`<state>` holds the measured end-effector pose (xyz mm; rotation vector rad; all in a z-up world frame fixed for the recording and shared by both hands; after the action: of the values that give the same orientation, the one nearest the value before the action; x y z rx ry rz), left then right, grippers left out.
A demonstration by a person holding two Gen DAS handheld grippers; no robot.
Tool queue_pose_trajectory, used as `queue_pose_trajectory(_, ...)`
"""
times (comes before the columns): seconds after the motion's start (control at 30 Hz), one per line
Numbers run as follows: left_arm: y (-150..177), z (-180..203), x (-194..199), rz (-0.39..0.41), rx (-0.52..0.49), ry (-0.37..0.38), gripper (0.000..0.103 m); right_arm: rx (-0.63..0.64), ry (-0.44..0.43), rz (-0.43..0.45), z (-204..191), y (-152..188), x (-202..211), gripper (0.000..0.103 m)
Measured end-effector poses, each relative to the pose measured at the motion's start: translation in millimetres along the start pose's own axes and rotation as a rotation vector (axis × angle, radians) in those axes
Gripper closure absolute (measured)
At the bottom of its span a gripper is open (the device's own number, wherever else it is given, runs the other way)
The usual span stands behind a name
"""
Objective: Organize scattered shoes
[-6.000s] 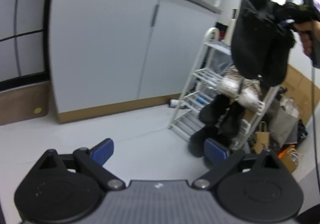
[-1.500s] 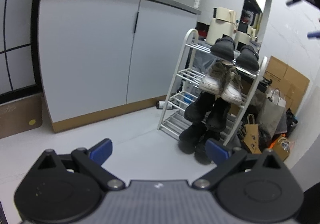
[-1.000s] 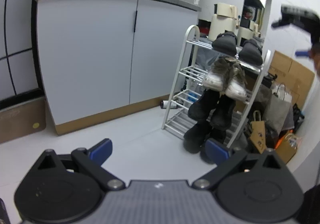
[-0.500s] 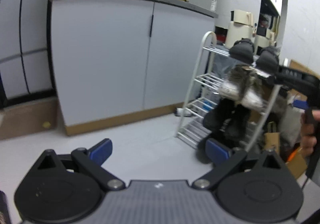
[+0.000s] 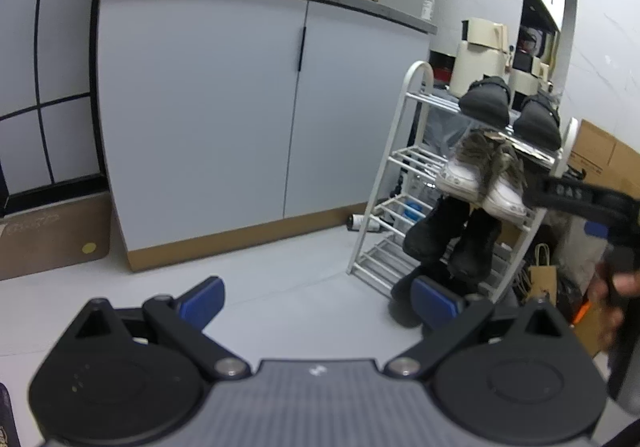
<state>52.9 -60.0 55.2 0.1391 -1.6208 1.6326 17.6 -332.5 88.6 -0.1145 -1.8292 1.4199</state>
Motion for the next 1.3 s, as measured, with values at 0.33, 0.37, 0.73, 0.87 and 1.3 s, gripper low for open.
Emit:
queue_pose_trajectory(0.33, -3.5, 8.5, 4.3, 0.044, 0.01, -0.055, 0.0, 0.004, -0.016, -0.004, -7.9, 11.8, 19.6, 0.0)
queue_pose_trajectory(0.37, -4.2, 9.9, 5.8, 0.053, 0.002, -0.063, 0.0, 0.0, -0.017, -0.011, -7.5, 11.2, 19.2, 0.0)
queue_pose_trajectory(0.73, -7.5, 13.0, 6.3, 0.064, 0.013, -0.065, 0.0, 0.04, -0.06, -0.107, -16.9, 24.7, 14.7, 0.0)
queue_pose_trajectory(0.87, -8.0, 19.7, 4.8, 0.072, -0.012, -0.08, 0.0, 0.086, -0.062, -0.084, -25.4, 29.6, 19.8, 0.0)
queue_pose_trajectory(1.3, -1.5, 43.1, 3.5, 0.065, -0.062, -0.012, 0.0, 0.157, -0.056, -0.077, -39.6, 34.3, 28.5, 0.0)
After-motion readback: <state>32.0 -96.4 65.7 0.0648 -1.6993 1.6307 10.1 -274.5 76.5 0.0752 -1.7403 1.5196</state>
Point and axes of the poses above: each gripper's, at about its wrist camera, not at the fingertips, and x roughly against the way its jaws point, z to its right, y to its underside, the point moved 2 cm from there along -x, roughly the way its jaws point, and after that the axes turned 5 degrees about -z, right-handed, at the moved point
